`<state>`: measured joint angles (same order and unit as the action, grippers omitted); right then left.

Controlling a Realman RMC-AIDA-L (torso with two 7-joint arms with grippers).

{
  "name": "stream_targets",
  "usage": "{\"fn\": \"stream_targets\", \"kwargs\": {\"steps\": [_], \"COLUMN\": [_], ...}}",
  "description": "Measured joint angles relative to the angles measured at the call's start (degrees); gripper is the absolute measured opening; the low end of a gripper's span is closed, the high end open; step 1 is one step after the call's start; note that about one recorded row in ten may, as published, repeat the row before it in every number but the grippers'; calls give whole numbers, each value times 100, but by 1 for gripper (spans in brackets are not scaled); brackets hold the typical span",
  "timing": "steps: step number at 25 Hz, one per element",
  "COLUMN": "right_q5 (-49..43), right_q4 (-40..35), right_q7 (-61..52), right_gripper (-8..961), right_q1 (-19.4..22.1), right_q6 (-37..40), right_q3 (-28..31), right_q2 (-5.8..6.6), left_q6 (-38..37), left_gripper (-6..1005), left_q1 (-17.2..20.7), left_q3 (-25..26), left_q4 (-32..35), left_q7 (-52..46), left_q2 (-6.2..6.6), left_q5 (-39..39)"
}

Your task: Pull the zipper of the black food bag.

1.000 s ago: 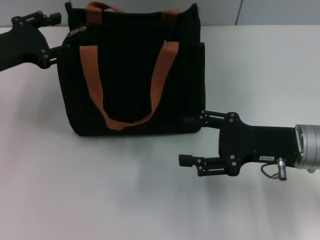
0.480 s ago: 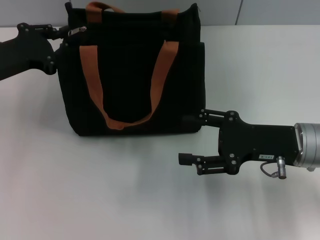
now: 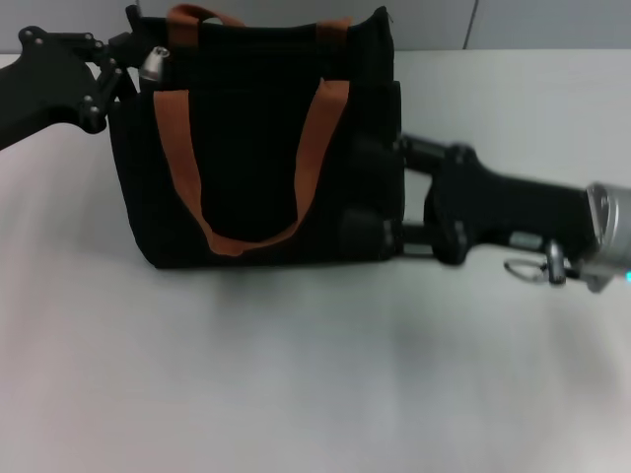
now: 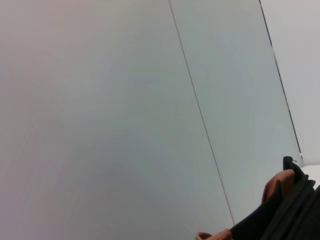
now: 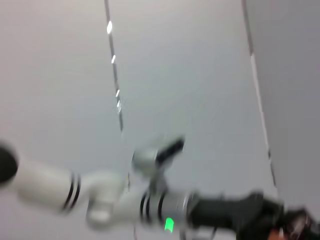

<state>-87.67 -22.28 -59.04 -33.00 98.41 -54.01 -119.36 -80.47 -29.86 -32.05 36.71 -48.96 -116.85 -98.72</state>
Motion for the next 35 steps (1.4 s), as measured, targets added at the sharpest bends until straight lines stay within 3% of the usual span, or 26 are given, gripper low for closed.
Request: {"fn": "stream_targets", "kwargs": {"steps": [2,10,17,19,27,35], "right_q5": [310,530,-479,-893,-1369,-1920], "right_q4": [6,-178,-791,-916,-890,-716], "right_q7": [-368,-2740,-4999,-5936,-6815,-7135], "right_gripper": [802,802,784,774,737,644], "right_q1": [-157,-1084,-1789,-2091,-2532,-2912], "right_q6": [-58,-1120,-1756,-1795,-1920,-2424], "right_q3": [-20,-43,-60,-59,-57,-131], "right_q2": [-10,25,51,121,221,132], "left_q6": [-5,-64,-103,-142,-202,-319], "left_gripper": [22,22,23,23,24,24], "left_q1": [25,98,105,94,55,51], "left_q3": [-3,28,30,28,-6,-11], "left_q4": [3,-7,-16,-23,-38,-111], "left_q7": [63,235,238,238,279,289], "left_q2": [-39,-114,-120,-125,-151,-149], "left_q5": [15,100,116,122,163,255]}}
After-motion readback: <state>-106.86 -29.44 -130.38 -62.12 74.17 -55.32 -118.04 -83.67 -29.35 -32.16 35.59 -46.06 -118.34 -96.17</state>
